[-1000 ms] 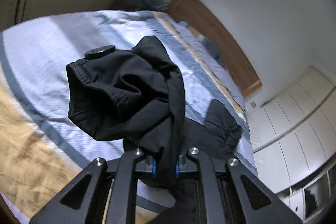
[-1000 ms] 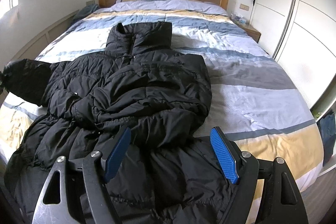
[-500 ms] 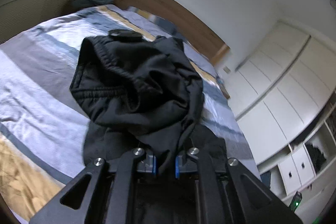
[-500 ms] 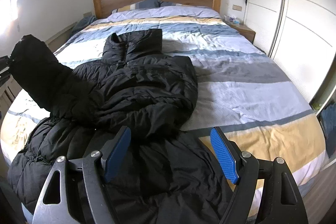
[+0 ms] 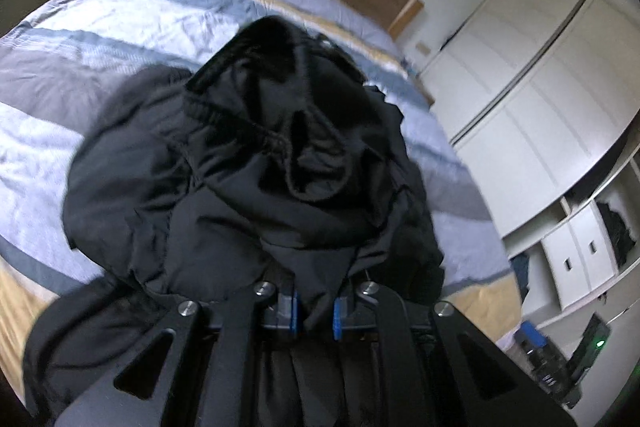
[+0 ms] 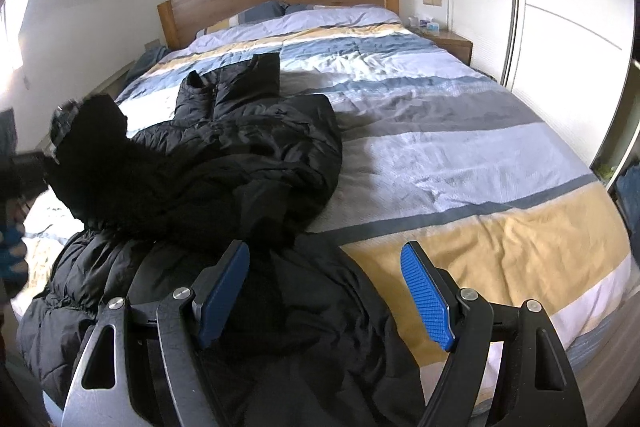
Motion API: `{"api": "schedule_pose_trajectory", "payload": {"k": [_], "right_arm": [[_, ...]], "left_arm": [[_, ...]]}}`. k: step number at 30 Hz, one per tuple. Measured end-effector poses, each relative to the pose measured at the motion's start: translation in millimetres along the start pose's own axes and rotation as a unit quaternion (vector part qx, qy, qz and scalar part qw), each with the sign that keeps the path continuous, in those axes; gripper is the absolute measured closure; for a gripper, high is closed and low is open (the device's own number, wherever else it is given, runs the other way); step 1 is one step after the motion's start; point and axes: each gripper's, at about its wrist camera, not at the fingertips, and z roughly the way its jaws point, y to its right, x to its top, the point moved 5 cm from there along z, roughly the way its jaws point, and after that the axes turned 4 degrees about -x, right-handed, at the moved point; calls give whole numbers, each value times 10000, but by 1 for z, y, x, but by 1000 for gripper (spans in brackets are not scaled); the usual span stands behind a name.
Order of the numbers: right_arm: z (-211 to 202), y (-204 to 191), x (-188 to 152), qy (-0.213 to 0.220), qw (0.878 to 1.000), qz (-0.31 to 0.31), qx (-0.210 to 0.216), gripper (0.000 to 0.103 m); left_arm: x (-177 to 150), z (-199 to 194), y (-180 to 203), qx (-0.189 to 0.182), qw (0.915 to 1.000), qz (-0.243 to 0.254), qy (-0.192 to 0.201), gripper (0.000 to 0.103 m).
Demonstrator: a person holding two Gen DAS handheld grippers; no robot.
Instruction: Fold large clothes
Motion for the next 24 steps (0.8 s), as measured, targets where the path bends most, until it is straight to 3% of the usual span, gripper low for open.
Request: {"api": "schedule_pose_trajectory", "payload": {"k": [10, 19, 24], "right_arm": [[9, 28, -16, -95, 9993, 330, 148, 26], [14, 33, -17, -136, 9993, 332, 141, 26], [9, 22, -13, -110, 9997, 206, 117, 26]], "left_arm": [[-53, 68, 21, 404, 9968, 369, -577, 93], [-64, 67, 15, 476, 9947, 607, -683, 92], [-67, 57, 13, 334, 9948, 628, -733, 88]]}}
